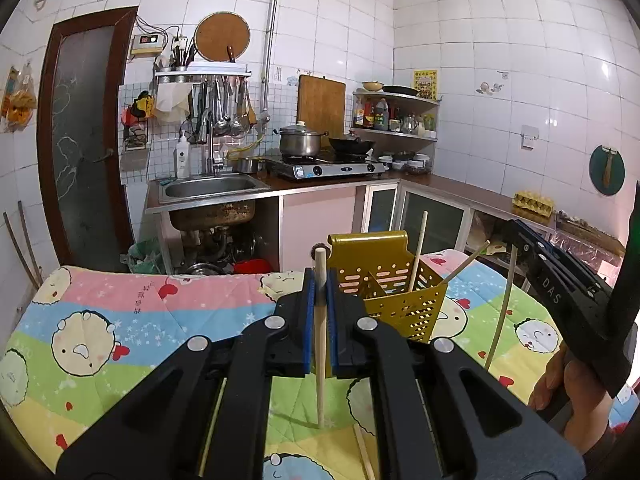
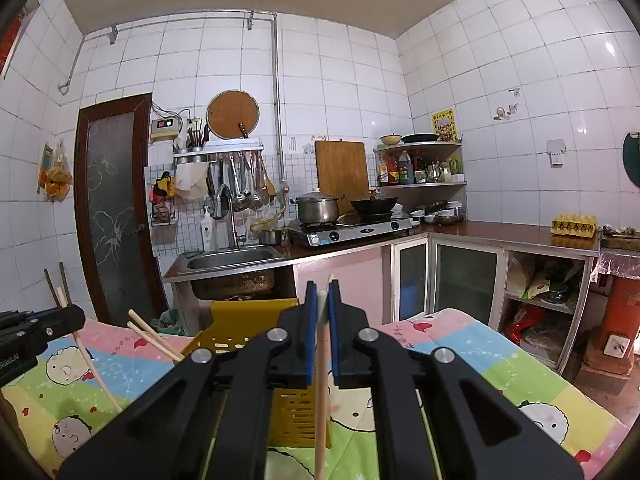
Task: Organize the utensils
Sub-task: 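Lift both held chopsticks and carry them above the yellow holder, then open the left tool dropping its chopstick in the holder while the right tool releases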
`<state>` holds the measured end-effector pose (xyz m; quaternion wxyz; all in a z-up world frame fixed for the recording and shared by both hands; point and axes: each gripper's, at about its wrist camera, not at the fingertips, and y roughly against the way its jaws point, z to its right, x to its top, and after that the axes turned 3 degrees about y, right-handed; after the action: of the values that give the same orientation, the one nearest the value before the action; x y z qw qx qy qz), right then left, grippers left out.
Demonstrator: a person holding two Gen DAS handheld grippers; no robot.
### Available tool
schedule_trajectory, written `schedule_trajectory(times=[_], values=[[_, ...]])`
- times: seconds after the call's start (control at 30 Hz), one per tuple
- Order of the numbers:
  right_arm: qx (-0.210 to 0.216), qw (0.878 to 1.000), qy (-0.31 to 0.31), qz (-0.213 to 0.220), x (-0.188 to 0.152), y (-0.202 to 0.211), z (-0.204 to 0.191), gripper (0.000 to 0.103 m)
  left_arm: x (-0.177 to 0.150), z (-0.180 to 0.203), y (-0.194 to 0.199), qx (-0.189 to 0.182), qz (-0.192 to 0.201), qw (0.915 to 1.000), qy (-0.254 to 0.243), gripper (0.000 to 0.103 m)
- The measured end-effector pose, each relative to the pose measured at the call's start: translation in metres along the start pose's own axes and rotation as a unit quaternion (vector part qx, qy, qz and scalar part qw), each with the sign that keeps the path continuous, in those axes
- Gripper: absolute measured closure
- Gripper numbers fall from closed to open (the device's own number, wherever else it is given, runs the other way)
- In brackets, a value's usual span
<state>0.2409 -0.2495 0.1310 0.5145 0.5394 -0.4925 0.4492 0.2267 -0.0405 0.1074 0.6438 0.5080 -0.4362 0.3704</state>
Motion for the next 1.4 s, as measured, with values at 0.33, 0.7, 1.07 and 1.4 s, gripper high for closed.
schedule_trajectory(times=[0.33,0.7,1.07,1.4], values=[[0.012,1.000,0.005,0.016,0.008,0.004,-0.004,0.097,0.018,-0.004,0.009,-0.015,0.012,0.9998,0.008,0.099],[0.013,0.995,0.004,0.096,0.078,-0.001,-0.020,0.097,0.085,0.011,0.033,-0.037,0.079,0.9961,0.012,0.099],[-0.018,0.987,-0.005,0.157,0.102,-0.043,-0.034,0.097,0.118,0.025,-0.020,-0.013,0.134,0.9908,0.007,0.099],[-0.037,0.991,0.008,0.125,0.070,-0.084,-0.033,0.097,0.093,0.014,-0.088,-0.012,0.106,0.9941,0.023,0.099]])
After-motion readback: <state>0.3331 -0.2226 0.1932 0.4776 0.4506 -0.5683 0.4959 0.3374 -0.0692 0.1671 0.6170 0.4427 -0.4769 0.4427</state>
